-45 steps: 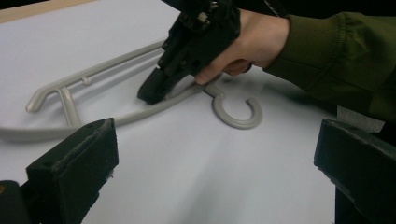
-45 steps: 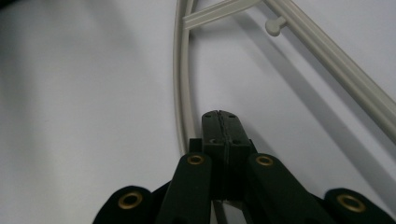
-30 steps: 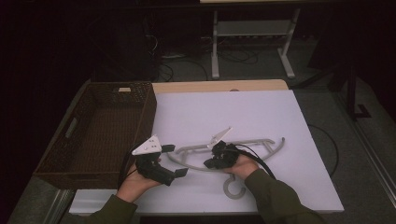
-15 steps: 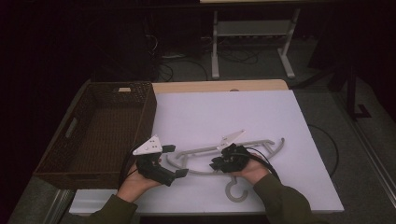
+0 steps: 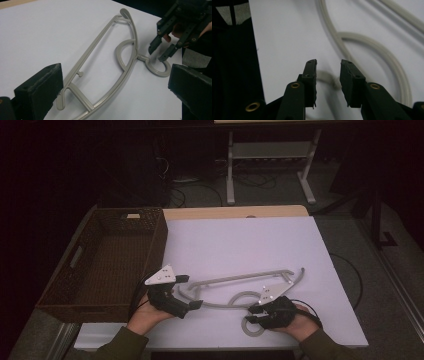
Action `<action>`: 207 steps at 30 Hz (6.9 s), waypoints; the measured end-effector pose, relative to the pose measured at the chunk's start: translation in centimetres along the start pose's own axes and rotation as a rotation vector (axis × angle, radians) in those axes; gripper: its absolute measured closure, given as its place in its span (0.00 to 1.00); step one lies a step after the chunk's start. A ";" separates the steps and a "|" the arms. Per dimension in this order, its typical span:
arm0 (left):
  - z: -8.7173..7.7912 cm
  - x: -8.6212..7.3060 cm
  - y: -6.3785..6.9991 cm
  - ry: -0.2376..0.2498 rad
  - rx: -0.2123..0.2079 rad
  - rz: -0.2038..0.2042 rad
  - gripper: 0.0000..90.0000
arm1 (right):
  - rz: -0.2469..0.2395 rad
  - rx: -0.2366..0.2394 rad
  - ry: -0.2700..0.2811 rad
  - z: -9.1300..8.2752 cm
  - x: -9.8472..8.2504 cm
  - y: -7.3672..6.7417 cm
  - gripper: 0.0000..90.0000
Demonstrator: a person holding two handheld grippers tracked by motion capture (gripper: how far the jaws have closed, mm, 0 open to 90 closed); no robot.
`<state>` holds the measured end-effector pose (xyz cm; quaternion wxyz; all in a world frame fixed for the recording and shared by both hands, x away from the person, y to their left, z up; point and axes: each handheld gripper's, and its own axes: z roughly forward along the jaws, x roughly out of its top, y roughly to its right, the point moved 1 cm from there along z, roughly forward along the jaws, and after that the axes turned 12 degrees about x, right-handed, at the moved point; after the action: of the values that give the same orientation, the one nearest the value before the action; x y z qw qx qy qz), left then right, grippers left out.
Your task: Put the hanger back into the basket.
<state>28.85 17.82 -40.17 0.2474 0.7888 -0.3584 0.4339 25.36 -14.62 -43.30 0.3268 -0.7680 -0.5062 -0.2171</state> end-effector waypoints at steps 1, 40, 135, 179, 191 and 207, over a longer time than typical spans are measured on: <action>0.0 0.0 0.0 0.000 0.001 0.000 0.00 | 0.000 0.000 0.000 0.0 0.0 0.0 0.73; 0.3 -0.4 -0.3 -0.016 0.005 -0.006 0.00 | -0.173 0.026 -0.105 1.5 -1.9 -2.1 0.87; 9.3 1.0 1.7 -0.308 -0.233 0.305 0.91 | -0.078 -0.002 0.184 -4.0 1.0 -1.0 0.36; 3.0 7.7 -1.2 -0.153 -0.114 0.002 0.91 | 0.065 -0.237 0.304 -5.7 -4.0 1.9 0.08; -0.6 11.0 -2.3 -0.128 -0.075 -0.011 0.91 | 0.068 -0.237 0.307 -5.7 -4.0 2.0 0.08; -6.7 14.0 -5.3 -0.069 0.010 -0.029 0.91 | 0.070 -0.239 0.321 -5.8 -4.0 1.9 0.07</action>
<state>34.69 20.87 -25.14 0.2371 0.8095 -0.3532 0.4045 25.57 -21.84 -42.49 0.3172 -0.7739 -0.3913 -0.3839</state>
